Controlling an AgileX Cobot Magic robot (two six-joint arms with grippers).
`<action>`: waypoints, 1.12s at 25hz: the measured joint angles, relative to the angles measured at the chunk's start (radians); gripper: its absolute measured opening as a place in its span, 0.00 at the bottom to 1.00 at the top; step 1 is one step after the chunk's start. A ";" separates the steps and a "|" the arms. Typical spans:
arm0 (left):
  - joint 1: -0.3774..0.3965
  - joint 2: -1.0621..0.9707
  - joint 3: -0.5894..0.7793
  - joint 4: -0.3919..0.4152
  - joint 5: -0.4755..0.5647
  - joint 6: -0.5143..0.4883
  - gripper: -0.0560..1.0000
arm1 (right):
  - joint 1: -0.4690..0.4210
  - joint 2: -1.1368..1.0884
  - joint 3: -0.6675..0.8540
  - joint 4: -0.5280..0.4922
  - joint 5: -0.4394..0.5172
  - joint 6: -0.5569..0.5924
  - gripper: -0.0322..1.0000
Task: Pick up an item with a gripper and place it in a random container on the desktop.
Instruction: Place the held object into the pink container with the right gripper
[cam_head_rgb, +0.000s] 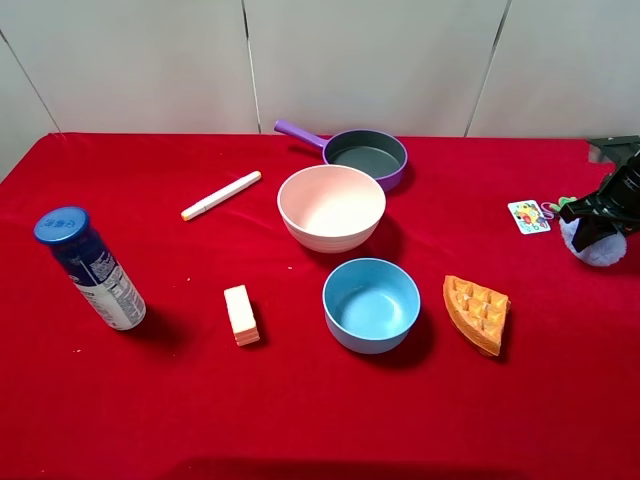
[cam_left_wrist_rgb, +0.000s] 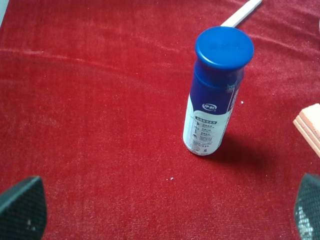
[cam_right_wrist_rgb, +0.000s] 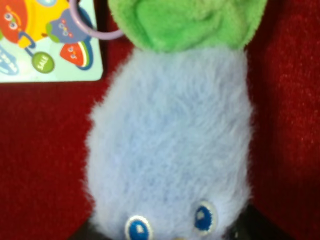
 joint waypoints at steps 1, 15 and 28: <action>0.000 0.000 0.000 0.000 0.000 0.000 0.99 | 0.000 0.000 -0.001 0.000 0.002 0.003 0.27; 0.000 0.000 0.000 0.000 0.000 0.000 0.99 | 0.000 0.000 -0.140 0.008 0.220 0.085 0.27; 0.000 0.000 0.000 0.000 0.000 0.000 0.99 | 0.000 -0.046 -0.204 0.014 0.404 0.219 0.27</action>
